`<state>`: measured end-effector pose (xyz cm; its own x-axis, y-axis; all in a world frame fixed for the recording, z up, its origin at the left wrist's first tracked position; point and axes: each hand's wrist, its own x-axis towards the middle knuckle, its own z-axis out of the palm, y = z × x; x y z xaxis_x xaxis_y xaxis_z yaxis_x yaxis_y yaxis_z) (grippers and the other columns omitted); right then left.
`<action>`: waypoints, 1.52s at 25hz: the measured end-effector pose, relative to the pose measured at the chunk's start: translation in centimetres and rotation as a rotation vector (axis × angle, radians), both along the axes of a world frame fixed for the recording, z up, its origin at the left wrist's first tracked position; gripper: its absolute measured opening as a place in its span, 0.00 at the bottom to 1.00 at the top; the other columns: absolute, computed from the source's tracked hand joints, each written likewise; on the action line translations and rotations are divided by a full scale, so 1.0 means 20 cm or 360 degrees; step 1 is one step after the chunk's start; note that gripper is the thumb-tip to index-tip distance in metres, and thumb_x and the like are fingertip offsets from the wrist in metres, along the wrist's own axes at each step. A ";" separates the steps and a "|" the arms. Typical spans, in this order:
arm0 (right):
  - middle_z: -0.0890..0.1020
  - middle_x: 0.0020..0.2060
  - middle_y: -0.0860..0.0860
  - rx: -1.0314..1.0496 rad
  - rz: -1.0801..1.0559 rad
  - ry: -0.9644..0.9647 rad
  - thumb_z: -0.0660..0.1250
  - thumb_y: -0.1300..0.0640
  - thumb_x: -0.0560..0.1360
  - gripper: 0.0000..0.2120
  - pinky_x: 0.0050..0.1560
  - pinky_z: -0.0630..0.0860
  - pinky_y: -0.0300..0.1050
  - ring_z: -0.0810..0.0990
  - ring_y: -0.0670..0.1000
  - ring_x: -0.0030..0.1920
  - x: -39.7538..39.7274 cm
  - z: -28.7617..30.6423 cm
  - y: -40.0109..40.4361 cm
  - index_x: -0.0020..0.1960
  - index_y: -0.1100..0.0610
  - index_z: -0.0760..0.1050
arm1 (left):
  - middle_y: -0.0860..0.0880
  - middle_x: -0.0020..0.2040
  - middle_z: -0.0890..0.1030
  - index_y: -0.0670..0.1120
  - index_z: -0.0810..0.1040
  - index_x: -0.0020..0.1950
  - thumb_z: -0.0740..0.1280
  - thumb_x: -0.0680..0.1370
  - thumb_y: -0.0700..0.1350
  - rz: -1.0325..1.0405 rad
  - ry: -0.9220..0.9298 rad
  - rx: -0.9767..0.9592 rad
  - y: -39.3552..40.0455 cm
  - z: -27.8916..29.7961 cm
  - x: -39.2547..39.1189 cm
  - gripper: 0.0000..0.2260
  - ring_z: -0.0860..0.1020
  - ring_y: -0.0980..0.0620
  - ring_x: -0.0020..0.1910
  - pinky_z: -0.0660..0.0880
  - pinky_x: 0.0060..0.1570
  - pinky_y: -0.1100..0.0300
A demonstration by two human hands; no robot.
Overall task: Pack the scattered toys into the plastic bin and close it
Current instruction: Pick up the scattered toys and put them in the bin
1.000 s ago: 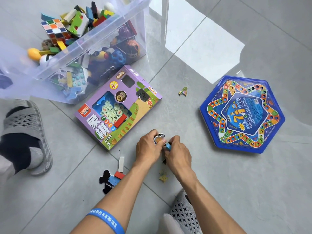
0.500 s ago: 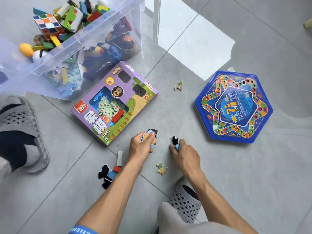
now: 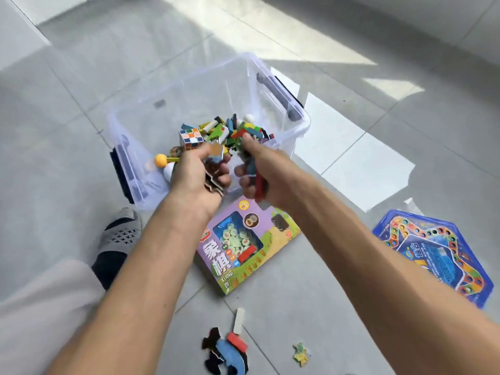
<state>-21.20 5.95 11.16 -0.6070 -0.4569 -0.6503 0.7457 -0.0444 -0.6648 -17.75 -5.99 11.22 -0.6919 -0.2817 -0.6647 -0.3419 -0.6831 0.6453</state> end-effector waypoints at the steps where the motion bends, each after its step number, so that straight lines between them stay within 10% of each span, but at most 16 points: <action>1: 0.76 0.34 0.56 -0.0072 -0.0044 -0.0051 0.56 0.41 0.81 0.20 0.26 0.73 0.39 0.75 0.52 0.28 -0.12 0.10 -0.08 0.47 0.58 0.70 | 0.41 0.44 0.78 0.39 0.76 0.51 0.57 0.81 0.52 0.0041 0.0093 0.0126 -0.08 0.09 -0.11 0.17 0.79 0.48 0.32 0.75 0.31 0.62; 6: 0.74 0.62 0.66 0.0250 -0.0245 0.0133 0.52 0.42 0.82 0.28 0.51 0.79 0.55 0.78 0.64 0.57 -0.25 0.14 -0.08 0.71 0.63 0.63 | 0.38 0.71 0.69 0.40 0.62 0.75 0.55 0.81 0.60 0.0223 0.0054 -0.0225 -0.26 0.19 -0.10 0.30 0.71 0.40 0.68 0.68 0.69 0.47; 9: 0.84 0.45 0.59 0.0296 -0.0254 0.0197 0.51 0.44 0.83 0.24 0.39 0.81 0.49 0.83 0.57 0.39 0.21 -0.14 0.09 0.52 0.62 0.77 | 0.42 0.54 0.82 0.42 0.77 0.60 0.56 0.82 0.55 0.0069 0.0117 -0.0249 -0.11 -0.03 0.35 0.19 0.82 0.48 0.50 0.78 0.48 0.57; 12: 0.83 0.39 0.56 0.0848 0.0073 0.0238 0.61 0.51 0.80 0.13 0.35 0.76 0.46 0.81 0.54 0.35 0.83 -0.61 0.36 0.46 0.58 0.78 | 0.44 0.43 0.83 0.43 0.80 0.50 0.63 0.79 0.50 -0.0119 -0.0486 -0.0530 0.04 -0.48 0.83 0.11 0.80 0.50 0.35 0.75 0.32 0.62; 16: 0.79 0.51 0.50 0.1661 0.0960 0.0600 0.69 0.52 0.74 0.12 0.46 0.74 0.47 0.80 0.53 0.49 1.38 -1.04 0.69 0.56 0.52 0.76 | 0.49 0.56 0.78 0.50 0.73 0.55 0.71 0.70 0.55 -0.0816 -0.1349 -0.1328 0.17 -0.88 1.37 0.17 0.78 0.46 0.52 0.75 0.48 0.54; 21: 0.75 0.45 0.47 0.1478 0.1202 0.1106 0.69 0.50 0.75 0.09 0.40 0.74 0.49 0.76 0.52 0.46 1.41 -1.12 0.75 0.51 0.53 0.73 | 0.47 0.62 0.65 0.54 0.60 0.73 0.78 0.65 0.53 -0.1167 -0.1166 -0.1687 0.33 -1.00 1.49 0.41 0.72 0.43 0.58 0.72 0.51 0.52; 32: 0.70 0.32 0.49 0.1114 0.0980 0.1314 0.56 0.56 0.68 0.03 0.30 0.65 0.51 0.67 0.57 0.31 1.19 -1.07 0.42 0.39 0.55 0.63 | 0.49 0.54 0.65 0.45 0.71 0.52 0.75 0.65 0.44 -0.1124 -0.0989 -0.1787 0.34 -1.10 1.41 0.20 0.76 0.41 0.45 0.69 0.42 0.57; 38: 0.79 0.45 0.51 0.1293 0.1798 0.1822 0.59 0.53 0.80 0.07 0.34 0.70 0.49 0.79 0.58 0.42 1.15 -1.19 0.34 0.55 0.54 0.68 | 0.50 0.44 0.75 0.46 0.74 0.42 0.71 0.66 0.37 -0.0978 -0.0891 -0.1580 0.25 -1.10 1.36 0.10 0.77 0.46 0.41 0.67 0.38 0.63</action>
